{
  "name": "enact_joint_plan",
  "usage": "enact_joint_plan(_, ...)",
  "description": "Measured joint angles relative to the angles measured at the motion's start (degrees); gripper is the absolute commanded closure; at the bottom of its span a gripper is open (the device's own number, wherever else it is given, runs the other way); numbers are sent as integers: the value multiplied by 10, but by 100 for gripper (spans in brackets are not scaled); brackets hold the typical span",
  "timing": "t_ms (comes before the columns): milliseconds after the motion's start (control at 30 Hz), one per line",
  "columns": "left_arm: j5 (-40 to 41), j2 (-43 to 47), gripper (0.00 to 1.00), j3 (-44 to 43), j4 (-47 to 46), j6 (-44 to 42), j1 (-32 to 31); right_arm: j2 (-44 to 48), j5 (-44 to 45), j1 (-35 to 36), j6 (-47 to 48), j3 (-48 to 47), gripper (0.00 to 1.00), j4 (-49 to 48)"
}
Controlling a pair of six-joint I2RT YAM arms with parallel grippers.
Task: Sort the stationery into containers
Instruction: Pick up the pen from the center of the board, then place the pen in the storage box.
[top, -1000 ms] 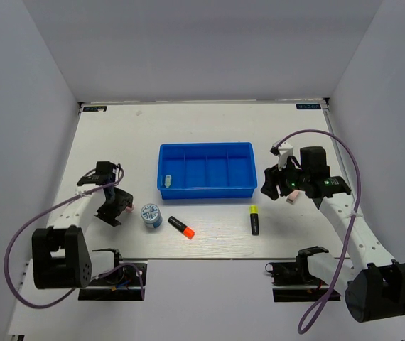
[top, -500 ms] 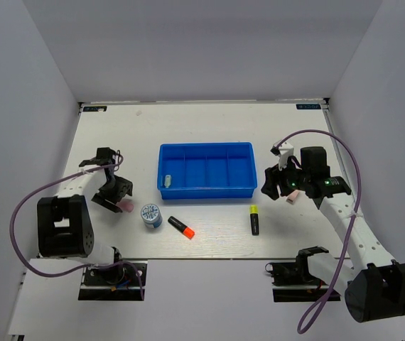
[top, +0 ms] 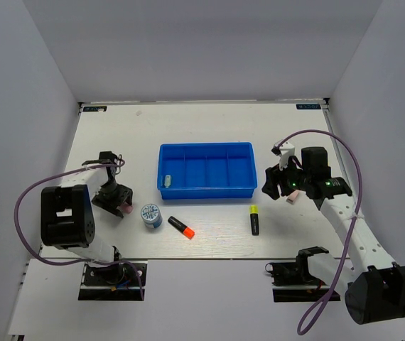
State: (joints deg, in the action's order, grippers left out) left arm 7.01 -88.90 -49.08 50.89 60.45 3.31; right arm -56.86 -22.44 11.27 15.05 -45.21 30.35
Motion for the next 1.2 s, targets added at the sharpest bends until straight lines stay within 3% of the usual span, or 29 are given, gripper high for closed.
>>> enact_joint_plan(100,-11,-9,51,2,-12,1,0,2,0,0,0,0,33,0)
enact_joint_plan(133,-16,-11,64,2,-19,1,1,3,0,0,0,0,33,0)
enact_joint_plan(267,-21,-12,90,2,-26,-8,1,3,0,0,0,0,33,0)
enact_joint_plan(367,-23,-8,100,2,-26,-20,-1,3,0,0,0,0,33,0)
enact_joint_plan(467,-10,6,100,-6,-12,-50,-19,3,-2,0,-2,0,16,0)
enact_joint_plan(533,3,26,100,-33,7,-79,-47,3,-3,0,-1,0,15,0)
enact_joint_plan(600,9,53,100,-81,13,-118,-80,3,-7,0,3,0,44,0)
enact_joint_plan(633,8,67,100,-106,12,-137,-97,2,-11,0,6,0,65,0)
enact_joint_plan(667,7,78,100,-133,9,-159,-113,2,-16,0,8,0,100,1)
enact_joint_plan(833,-73,74,100,-251,-23,-265,-165,0,-37,0,7,0,99,10)
enact_joint_plan(1067,-135,-91,90,-381,-32,-358,-236,-1,-46,0,10,0,85,13)
enact_joint_plan(1167,-132,-143,81,-399,-25,-372,-261,-1,-47,0,11,0,67,13)
enact_joint_plan(1200,-130,-156,75,-402,-23,-375,-267,-1,-48,0,10,0,50,13)
